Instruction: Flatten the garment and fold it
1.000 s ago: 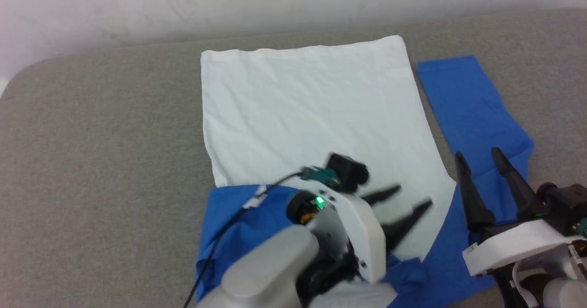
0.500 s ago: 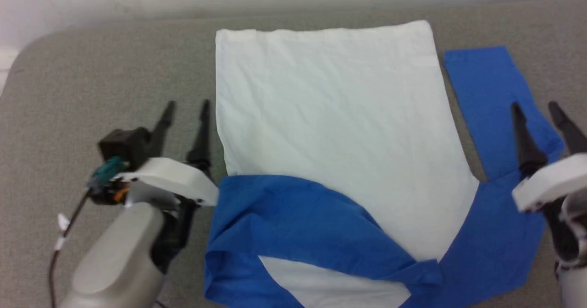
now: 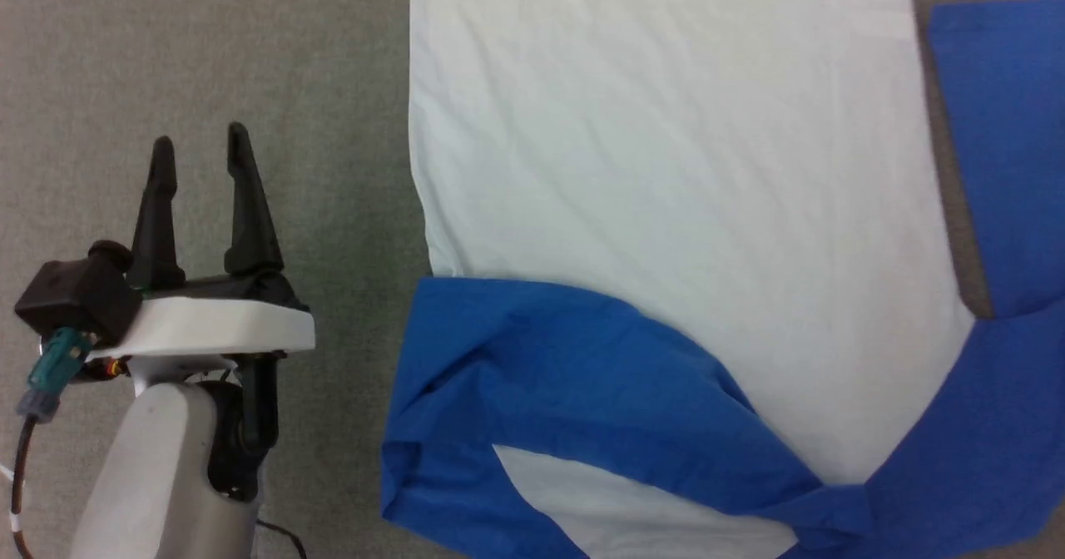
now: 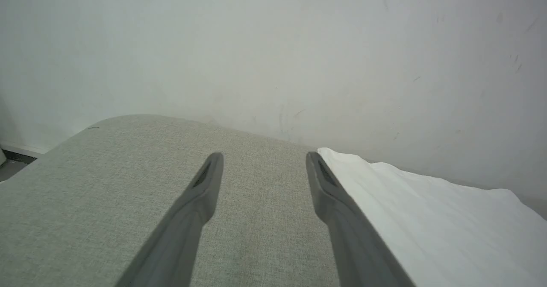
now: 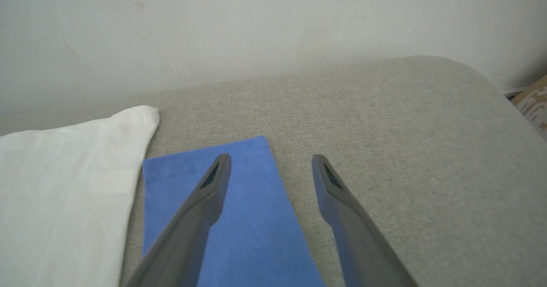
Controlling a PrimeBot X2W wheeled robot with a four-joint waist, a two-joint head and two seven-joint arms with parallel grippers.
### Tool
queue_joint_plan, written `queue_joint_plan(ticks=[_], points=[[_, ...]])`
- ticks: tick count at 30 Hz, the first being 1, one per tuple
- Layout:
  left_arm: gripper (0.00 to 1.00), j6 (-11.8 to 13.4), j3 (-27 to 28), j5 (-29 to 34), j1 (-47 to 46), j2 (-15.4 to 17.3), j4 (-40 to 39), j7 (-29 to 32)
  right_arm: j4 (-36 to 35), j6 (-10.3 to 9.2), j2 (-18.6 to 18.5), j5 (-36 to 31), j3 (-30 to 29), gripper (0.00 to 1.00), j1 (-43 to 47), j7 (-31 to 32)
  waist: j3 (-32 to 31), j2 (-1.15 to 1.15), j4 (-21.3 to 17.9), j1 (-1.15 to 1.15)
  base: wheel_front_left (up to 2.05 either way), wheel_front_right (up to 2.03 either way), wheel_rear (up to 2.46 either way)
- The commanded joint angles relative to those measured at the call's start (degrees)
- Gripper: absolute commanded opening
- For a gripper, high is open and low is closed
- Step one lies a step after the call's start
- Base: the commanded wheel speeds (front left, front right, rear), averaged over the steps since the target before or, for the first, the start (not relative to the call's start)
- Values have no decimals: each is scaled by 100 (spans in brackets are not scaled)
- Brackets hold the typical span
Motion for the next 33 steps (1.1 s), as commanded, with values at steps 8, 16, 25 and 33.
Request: queue_joint_plan(ticks=[8,16,25,33], points=[[100,-386,585,464,99,-521,-167,-27,735,-5,-195,-501,-351,100,-1045,908,961,0,536,-1,0,0,0],[100,-584,801,706,159,-805,-78,-27,740,-5,-137,-918,-487,0,-1042,1775,813,0,516,-1,0,0,0],[100,-695,961,840,339,-893,116,-27,33,-5,-274,-825,-539,0,-417,1132,182,0,368,-1,0,0,0],[100,-735,1040,874,830,-878,337,-19,-1322,-5,-219,-576,-733,0,667,807,-775,0,128,-1,0,0,0]])
